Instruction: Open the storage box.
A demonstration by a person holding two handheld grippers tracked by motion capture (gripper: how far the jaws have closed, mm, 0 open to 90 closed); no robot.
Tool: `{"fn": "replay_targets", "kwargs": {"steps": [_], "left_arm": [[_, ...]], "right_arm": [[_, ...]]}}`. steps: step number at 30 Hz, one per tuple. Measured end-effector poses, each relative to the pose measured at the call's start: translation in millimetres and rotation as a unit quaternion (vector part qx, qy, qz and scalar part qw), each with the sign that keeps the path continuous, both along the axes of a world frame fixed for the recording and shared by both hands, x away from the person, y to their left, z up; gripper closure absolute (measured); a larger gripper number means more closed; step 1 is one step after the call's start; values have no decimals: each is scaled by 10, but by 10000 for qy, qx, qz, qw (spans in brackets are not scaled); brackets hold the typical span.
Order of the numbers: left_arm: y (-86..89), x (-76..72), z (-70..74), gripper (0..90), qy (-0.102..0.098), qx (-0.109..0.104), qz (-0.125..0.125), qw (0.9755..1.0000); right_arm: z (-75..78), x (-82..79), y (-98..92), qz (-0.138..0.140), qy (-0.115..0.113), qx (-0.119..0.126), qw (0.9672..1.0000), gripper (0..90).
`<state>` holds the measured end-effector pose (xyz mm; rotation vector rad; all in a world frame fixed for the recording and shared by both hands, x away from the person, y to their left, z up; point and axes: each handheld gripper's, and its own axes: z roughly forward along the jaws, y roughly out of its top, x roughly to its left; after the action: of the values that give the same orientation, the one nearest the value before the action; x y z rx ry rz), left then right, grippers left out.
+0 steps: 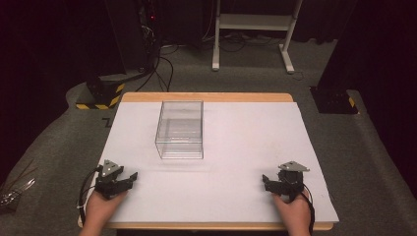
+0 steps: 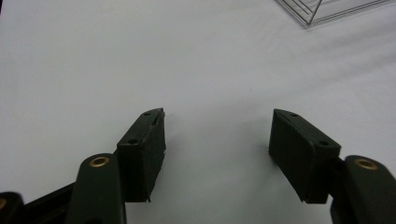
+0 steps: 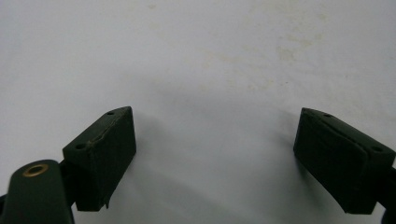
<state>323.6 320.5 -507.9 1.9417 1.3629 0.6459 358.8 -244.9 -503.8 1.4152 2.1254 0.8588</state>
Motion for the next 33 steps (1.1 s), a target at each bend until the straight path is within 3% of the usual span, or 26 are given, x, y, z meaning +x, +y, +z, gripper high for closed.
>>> {"fn": "replay_targets", "kwargs": {"steps": [27, 33], "left_arm": [[4, 7, 4, 360, 32, -23, -6, 10000], [10, -9, 33, 394, 32, -14, -16, 10000]], "right_arm": [[-1, -1, -3, -7, 13, 25, 10000, 128], [-1, -1, -3, -2, 8, 20, 10000, 128]]}}
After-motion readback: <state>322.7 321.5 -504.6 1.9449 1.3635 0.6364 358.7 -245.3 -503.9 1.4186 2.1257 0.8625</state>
